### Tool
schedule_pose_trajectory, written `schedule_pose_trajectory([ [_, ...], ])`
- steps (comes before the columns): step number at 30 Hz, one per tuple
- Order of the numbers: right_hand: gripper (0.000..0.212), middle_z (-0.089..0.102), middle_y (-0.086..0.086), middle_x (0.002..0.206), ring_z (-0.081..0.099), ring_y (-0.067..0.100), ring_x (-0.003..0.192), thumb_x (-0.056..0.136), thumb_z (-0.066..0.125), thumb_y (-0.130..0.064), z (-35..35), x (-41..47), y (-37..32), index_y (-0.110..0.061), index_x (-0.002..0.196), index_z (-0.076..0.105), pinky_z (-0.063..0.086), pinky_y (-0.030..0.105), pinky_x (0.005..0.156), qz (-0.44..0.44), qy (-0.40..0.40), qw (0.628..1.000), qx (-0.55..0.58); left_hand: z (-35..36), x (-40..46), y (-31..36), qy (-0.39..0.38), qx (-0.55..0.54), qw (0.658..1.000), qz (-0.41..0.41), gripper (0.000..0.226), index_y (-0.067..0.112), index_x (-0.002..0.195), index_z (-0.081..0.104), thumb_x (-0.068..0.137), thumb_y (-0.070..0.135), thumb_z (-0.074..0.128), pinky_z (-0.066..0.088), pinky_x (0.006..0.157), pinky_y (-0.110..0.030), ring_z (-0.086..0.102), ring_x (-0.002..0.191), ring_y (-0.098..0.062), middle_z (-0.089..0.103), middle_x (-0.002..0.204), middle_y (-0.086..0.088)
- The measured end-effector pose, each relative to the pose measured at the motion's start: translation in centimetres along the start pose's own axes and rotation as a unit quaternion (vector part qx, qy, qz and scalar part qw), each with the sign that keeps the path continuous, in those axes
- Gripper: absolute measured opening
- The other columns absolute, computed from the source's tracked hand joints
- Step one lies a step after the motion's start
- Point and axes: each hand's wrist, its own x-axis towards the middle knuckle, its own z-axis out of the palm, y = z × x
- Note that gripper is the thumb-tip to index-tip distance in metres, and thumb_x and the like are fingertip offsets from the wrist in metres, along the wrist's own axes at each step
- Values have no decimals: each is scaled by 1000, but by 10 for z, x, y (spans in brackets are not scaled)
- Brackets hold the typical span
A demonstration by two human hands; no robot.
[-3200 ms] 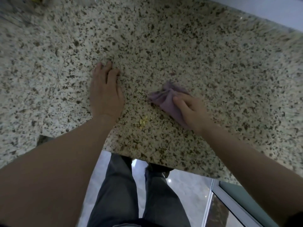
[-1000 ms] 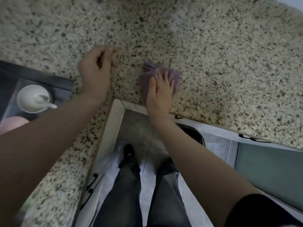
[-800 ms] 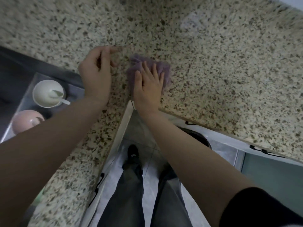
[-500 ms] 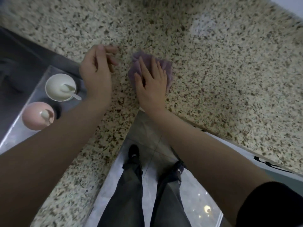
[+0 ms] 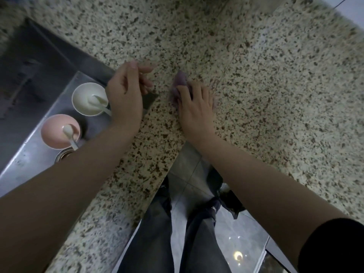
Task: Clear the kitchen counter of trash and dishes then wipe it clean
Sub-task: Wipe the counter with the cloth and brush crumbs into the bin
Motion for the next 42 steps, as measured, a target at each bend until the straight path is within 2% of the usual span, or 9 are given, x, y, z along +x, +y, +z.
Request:
schedule_pose_trajectory([
  [7, 21, 55, 16, 117, 53, 34, 98, 89, 54, -15, -2, 3, 2, -13, 110, 57, 45, 45, 76, -78, -16, 997, 5, -12, -4, 4, -9, -1, 1000, 0, 43, -4, 96, 69, 105, 26, 40, 43, 60, -31, 54, 62, -18, 63, 72, -12],
  [12, 24, 58, 17, 109, 58, 30, 85, 84, 61, -13, -19, -1, 15, -12, 108, 60, 46, 36, 64, -167, -14, 984, -67, -19, -8, 13, -14, 6, 1000, 2, 44, -8, 96, 67, 105, 25, 39, 43, 60, -29, 54, 61, -15, 63, 71, -6],
  [18, 26, 55, 19, 108, 56, 30, 79, 82, 56, -8, -45, -34, 54, -10, 108, 54, 38, 33, 49, -206, -65, 965, -152, -18, -32, 28, -41, 9, 999, 27, 42, 1, 94, 68, 105, 28, 38, 43, 62, -32, 54, 65, -19, 61, 74, -16],
  [27, 54, 36, 20, 126, 49, 30, 76, 90, 50, -1, -91, -93, 117, -18, 138, 32, 43, 38, 54, -106, -275, 944, -151, 12, -101, 58, -64, 26, 996, 64, 41, 1, 91, 69, 105, 25, 38, 44, 62, -23, 57, 62, -9, 62, 69, -9],
  [31, 29, 45, 12, 105, 43, 24, 73, 90, 45, 2, -113, -148, 148, -13, 115, 47, 40, 36, 62, -9, -252, 968, 19, 42, -154, 64, -114, 39, 989, 83, 40, 22, 81, 69, 105, 28, 38, 44, 63, -30, 56, 64, -14, 65, 74, -12],
  [33, 22, 49, 10, 97, 50, 25, 77, 92, 41, 2, -131, -188, 160, -10, 108, 49, 45, 29, 58, 112, -232, 955, 146, 61, -189, 64, -148, 34, 985, 78, 39, 25, 80, 68, 105, 25, 38, 44, 63, -30, 57, 65, -14, 65, 74, -4],
  [36, 21, 51, 8, 78, 56, 21, 54, 95, 29, 2, -157, -251, 176, -12, 102, 43, 48, 27, 47, 307, -192, 857, 367, 94, -251, 55, -212, 45, 974, 64, 38, 18, 81, 66, 105, 26, 38, 43, 61, -27, 55, 63, -12, 63, 70, -1],
  [39, 17, 49, 8, 79, 54, 17, 45, 102, 32, -2, -173, -306, 193, -14, 105, 44, 47, 29, 45, 434, -159, 657, 596, 121, -306, 36, -263, 69, 962, 10, 41, 4, 86, 68, 105, 26, 39, 42, 59, -21, 54, 59, -11, 63, 71, -8],
  [42, 11, 40, 5, 65, 34, 14, 37, 106, 37, -12, -169, -358, 223, -15, 111, 47, 37, 25, 38, 436, -139, 481, 748, 152, -361, 13, -356, 112, 924, -86, 35, -3, 94, 67, 105, 18, 41, 42, 53, -14, 56, 54, -4, 64, 74, -10],
])
